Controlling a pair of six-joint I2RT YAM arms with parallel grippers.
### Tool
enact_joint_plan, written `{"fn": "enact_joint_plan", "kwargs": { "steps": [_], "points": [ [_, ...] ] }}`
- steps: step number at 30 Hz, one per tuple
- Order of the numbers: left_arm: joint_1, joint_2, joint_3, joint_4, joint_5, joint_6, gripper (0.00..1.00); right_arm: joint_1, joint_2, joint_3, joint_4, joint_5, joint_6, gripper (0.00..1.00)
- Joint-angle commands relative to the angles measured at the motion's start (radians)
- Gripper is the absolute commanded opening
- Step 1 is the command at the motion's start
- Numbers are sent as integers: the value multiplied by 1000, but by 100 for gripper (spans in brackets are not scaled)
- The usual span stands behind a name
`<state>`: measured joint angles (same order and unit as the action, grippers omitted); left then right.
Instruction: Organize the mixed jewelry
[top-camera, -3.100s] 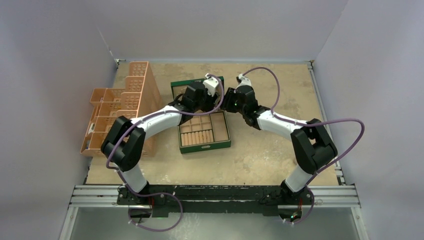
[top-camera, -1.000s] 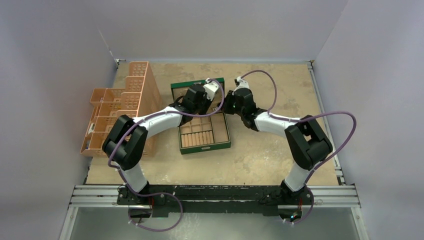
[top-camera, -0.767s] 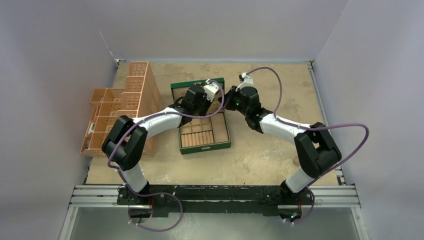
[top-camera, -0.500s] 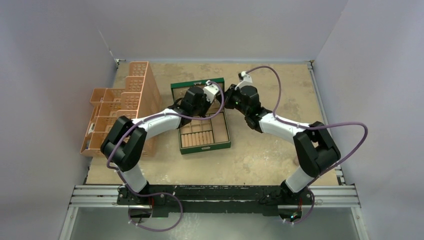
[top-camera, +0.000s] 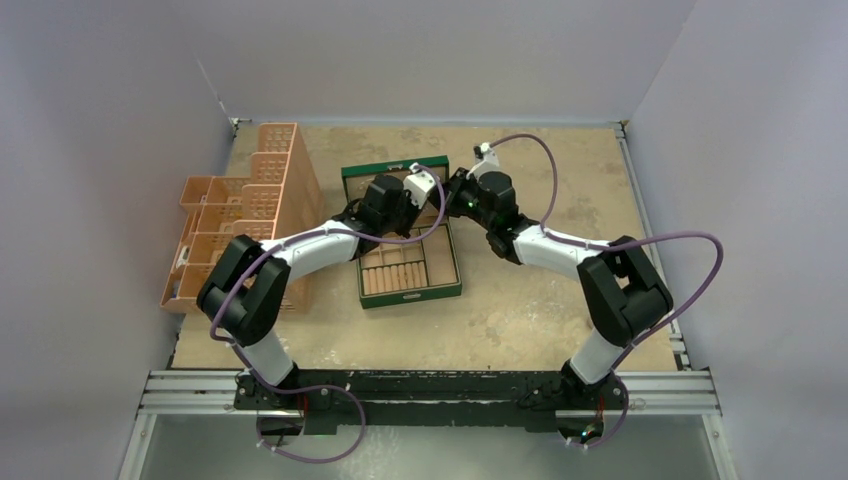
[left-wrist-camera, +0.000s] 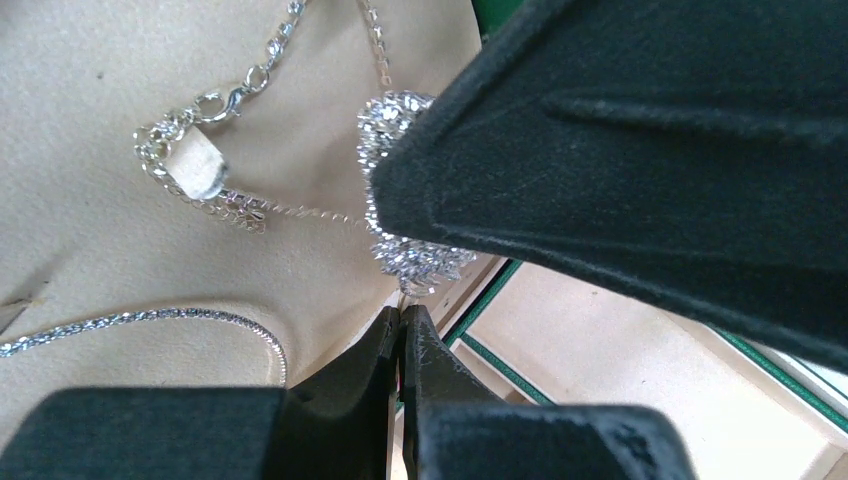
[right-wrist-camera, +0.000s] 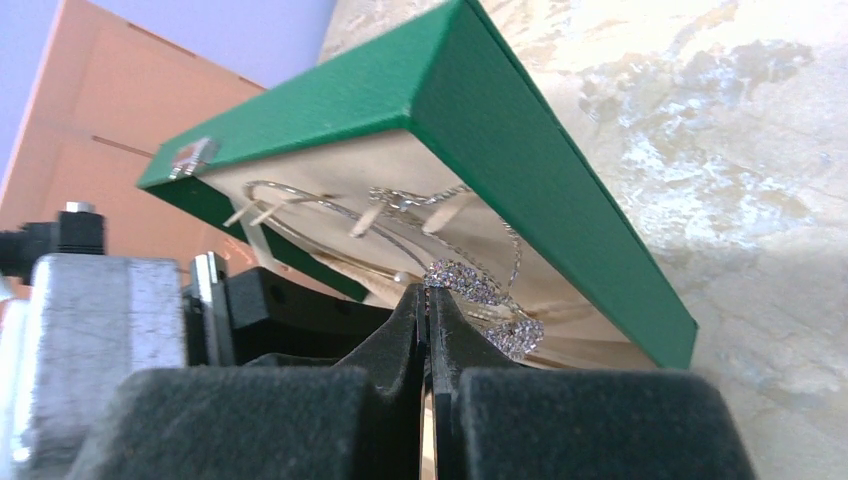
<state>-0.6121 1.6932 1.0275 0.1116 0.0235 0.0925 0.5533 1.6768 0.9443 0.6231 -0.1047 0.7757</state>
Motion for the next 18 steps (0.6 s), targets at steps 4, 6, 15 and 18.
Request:
{"fn": "enact_joint_plan", "kwargs": {
  "steps": [4, 6, 15, 18],
  "points": [
    [1, -44, -7, 23, 49, 12, 0, -3, 29, 33, 129, -24, 78, 0],
    [1, -46, -8, 22, 51, 13, 0, -2, 45, 40, 137, -11, 85, 0],
    [1, -55, -12, 21, 57, 16, 0, -2, 74, 54, 139, 21, 95, 0],
    [0, -55, -12, 21, 63, 16, 0, -2, 71, 47, 138, 50, 106, 0]
  ]
}}
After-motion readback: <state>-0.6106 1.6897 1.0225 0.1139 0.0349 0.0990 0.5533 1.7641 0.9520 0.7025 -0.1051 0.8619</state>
